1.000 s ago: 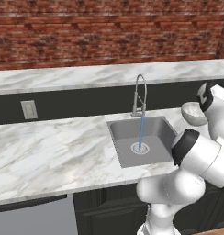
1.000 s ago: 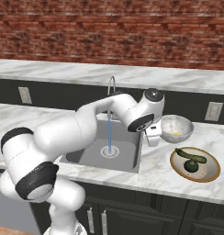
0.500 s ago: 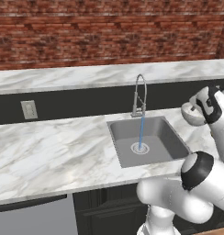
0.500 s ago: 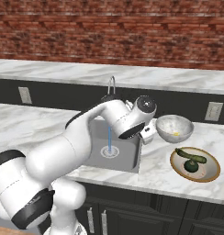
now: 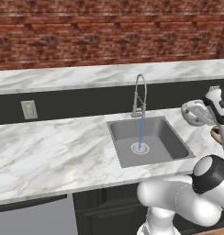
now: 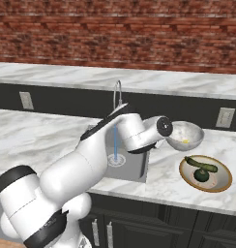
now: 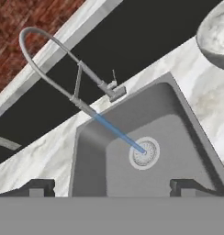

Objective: Pick the squashs from the sink and place them in one bowl. Place the lemon wedge in the other bowl. Then turn off the sink faucet.

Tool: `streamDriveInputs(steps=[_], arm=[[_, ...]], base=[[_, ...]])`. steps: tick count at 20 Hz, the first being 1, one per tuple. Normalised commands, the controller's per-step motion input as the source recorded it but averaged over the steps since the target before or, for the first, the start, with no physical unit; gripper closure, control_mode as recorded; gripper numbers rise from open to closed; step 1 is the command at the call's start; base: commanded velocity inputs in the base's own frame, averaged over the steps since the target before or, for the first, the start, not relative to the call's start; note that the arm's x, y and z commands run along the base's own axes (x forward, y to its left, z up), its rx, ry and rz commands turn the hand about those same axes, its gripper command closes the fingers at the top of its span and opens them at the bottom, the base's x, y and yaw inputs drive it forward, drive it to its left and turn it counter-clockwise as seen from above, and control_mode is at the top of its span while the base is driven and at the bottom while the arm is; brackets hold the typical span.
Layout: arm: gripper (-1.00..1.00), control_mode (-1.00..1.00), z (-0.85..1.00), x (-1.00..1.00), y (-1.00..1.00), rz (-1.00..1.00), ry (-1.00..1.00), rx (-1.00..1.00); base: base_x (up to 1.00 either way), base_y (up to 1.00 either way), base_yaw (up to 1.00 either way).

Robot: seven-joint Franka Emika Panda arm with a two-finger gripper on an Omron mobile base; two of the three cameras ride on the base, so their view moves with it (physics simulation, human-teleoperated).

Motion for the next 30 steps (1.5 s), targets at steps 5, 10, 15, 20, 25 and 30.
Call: streamDriveInputs(steps=[5,10,15,20,25,30], arm=[[-1.00,-1.00,0.00,0.07,0.12,0.45,-0.28,-0.12],[-1.00,-1.00,0.00,0.00,0.17,0.41,-0.34,-0.16],[-1.00,-1.00,0.00,0.00,0.20,0.39,-0.42,-0.17],[-1.00,-1.00,-0.04,0.00,0.24,0.40,-0.41,-0.16],[-1.00,-1.00,-0.21,0.03,0.09,0.13,-0.08,-0.06],[-1.00,-1.00,-0.01,0.15,0.01,0.00,0.00,-0.04]], base=[[0.00,0.00,0.00],[0.00,0.00,0.00],[0.00,0.00,0.00],[0.00,0.00,0.00],[0.00,0.00,0.00],[0.00,0.00,0.00]])
